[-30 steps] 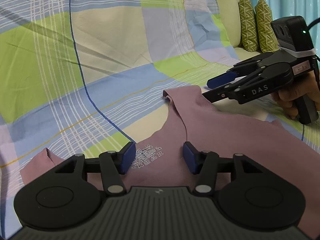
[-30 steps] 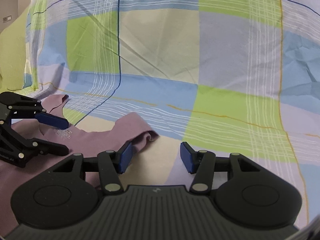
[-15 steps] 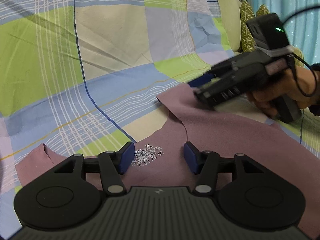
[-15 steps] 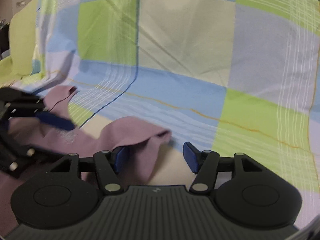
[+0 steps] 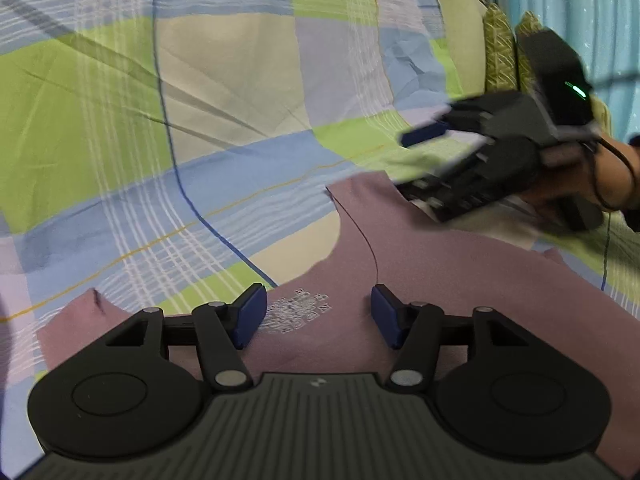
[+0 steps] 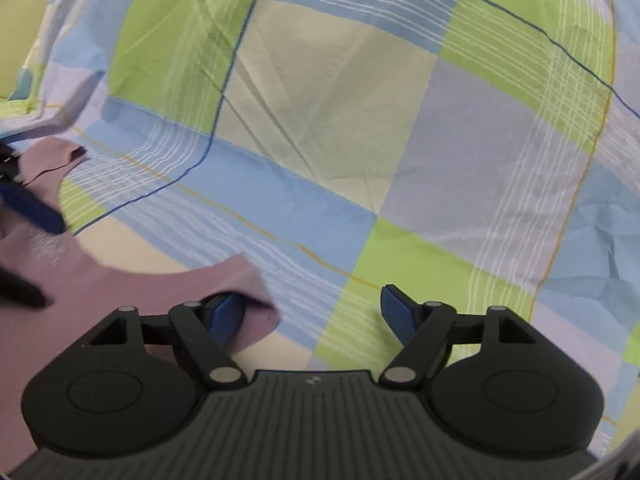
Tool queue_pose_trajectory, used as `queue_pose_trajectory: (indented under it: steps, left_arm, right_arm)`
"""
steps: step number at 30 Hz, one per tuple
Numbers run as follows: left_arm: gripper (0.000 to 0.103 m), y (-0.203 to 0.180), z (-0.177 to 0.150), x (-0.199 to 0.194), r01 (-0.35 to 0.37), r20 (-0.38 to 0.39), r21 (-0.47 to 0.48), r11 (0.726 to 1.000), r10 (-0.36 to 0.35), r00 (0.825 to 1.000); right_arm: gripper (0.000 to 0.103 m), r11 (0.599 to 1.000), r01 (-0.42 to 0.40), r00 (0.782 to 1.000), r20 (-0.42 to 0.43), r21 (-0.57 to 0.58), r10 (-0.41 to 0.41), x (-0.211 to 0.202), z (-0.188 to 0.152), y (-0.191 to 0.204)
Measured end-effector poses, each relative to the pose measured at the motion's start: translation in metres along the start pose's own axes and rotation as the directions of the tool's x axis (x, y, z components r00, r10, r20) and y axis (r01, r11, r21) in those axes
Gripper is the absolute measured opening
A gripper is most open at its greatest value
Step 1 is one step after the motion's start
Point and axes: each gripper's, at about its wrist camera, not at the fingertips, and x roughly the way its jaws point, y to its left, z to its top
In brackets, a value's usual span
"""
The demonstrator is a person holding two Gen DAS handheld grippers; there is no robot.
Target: Fold clothes
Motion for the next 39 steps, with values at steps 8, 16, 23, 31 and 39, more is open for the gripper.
queue_pose_trajectory:
  steps: [8,16,23,31,39]
  left_arm:
    - [0.061,0.046,-0.007,-0.053,-0.18,0.001,-0.041,0.983,0.18,0.984]
    - [0.052,0.121,-0.002,-0.031,-0.21,-0.084,-0.139,0.968,0.2,0.976]
    - [0.036,0.161,-0.008,-0.006,-0.086,-0.097,-0.205,0.975,0.067,0.993]
    - [0.005,0.143,-0.002,-0.013,-0.125,-0.07,-0.102,0.987,0.118,0.991]
    - [0.006,0.159,0.01,0.012,-0.217,-0.094,-0.113,0.97,0.207,0.974]
  right_arm:
    - [0.074,0.974,-0.088,0.996,0.018,0.21,0.086,-0.051,-0.021,-0.016]
    - [0.051,0.85,-0.248,0.965,0.045,0.465,0.258,-0.004,-0.02,-0.028]
    - [0.042,0.696,-0.342,0.929,0.117,0.632,0.35,0.028,-0.02,-0.046]
    - [0.0,0.785,-0.257,0.963,0.083,0.563,0.256,0.025,-0.007,-0.033]
    - [0.0,0.877,-0.189,0.982,0.058,0.441,0.182,0.056,0.031,-0.034]
